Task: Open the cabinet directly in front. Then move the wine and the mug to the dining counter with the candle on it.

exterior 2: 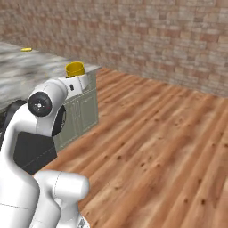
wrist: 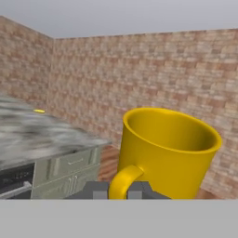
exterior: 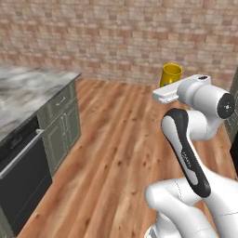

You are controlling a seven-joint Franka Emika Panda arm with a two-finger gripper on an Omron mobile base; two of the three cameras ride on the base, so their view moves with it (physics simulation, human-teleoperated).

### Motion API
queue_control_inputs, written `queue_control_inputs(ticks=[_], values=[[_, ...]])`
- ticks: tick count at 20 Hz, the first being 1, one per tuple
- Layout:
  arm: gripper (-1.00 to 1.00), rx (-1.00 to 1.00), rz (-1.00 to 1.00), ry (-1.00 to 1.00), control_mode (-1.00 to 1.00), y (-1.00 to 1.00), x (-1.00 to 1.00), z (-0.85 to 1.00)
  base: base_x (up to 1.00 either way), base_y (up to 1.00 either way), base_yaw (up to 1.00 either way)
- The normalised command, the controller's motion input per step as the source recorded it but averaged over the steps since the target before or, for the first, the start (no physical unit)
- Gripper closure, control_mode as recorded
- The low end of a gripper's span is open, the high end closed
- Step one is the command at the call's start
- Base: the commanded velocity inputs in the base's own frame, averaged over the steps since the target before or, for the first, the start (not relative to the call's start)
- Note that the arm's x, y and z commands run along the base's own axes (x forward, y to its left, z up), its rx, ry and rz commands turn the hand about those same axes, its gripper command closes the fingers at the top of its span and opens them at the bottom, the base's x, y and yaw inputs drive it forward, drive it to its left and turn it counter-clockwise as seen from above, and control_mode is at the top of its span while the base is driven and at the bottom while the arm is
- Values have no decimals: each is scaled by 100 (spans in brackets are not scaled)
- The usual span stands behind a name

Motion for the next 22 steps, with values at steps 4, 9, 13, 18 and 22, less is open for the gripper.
queue_control_inputs(ticks=[4,9,13,18,22], values=[[100,0,0,0,100,0,0,0,100,-25,0],[100,0,0,0,100,0,0,0,100,-37,1],[100,0,0,0,100,0,0,0,100,-47,7],[100,0,0,0,100,0,0,0,100,-47,9],[100,0,0,0,100,0,0,0,100,-23,9]])
